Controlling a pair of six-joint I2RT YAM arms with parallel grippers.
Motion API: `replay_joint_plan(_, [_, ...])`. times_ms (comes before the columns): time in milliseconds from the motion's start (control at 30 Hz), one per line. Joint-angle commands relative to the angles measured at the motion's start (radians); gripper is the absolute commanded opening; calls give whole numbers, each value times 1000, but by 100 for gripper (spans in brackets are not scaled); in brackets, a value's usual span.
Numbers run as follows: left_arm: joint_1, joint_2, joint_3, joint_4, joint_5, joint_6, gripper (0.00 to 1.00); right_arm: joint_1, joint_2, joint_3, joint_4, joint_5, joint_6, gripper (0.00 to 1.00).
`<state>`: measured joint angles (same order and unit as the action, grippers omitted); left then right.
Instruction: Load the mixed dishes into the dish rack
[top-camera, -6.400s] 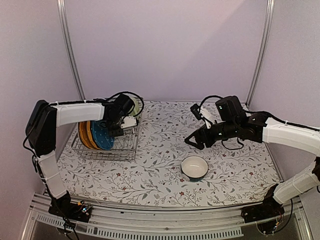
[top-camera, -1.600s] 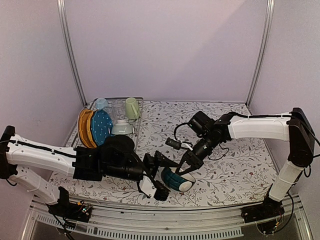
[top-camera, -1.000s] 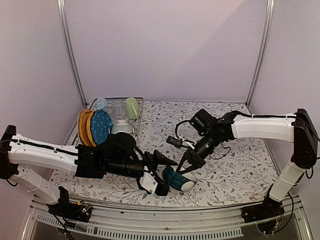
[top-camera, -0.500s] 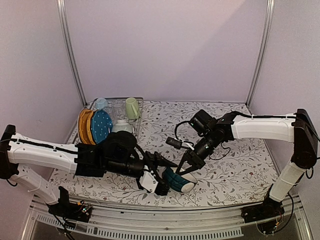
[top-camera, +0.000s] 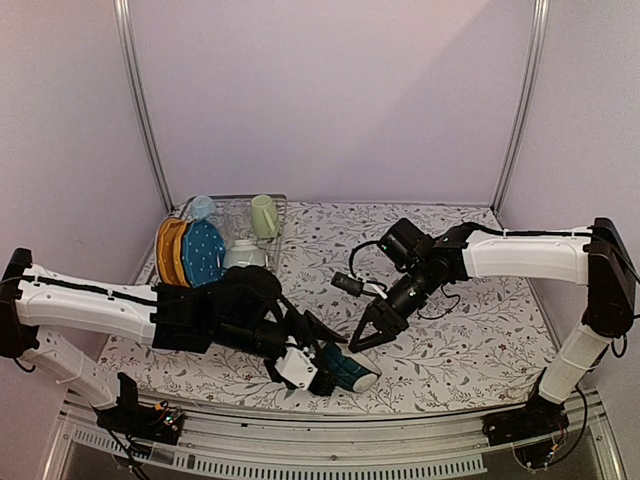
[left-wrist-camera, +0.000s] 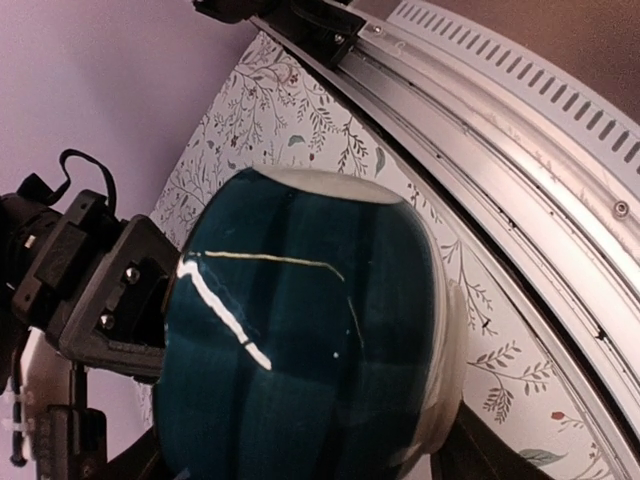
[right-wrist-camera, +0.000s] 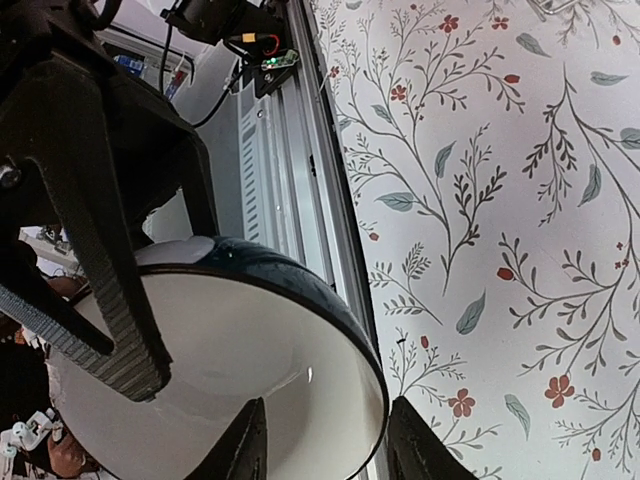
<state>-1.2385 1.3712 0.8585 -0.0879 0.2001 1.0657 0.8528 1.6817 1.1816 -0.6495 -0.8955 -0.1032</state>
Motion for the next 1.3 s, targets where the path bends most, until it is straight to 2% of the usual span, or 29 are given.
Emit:
replay_joint_plan(0, [30,4,68,-81,-36,-21,27,-12,-27,23,-1,59,20,43])
replay_joint_plan(100, [49,4,105,-188,-76,-30,25,-58,-56,26,1,86,48,45])
replay_joint_plan(333, [126,-32,167,-311,-123,-50,24,-167,-160,23,28,117,98,47])
replay_joint_plan(500, [227,-68,236,-411,-126,-82,24,-188,-218,17,41,141,140,47])
replay_joint_plan(833, [503,-117,346,-590,-63,-173,25,-191,-197,-27,92,108,138,47])
replay_joint_plan(1067, [728,-43,420,-763,22,-199,25,-191,-187,-57,135,79,137,46])
replay_joint_plan(1267, [792,68,479,-801,60,-204,26,-191,-187,-79,147,68,131,46])
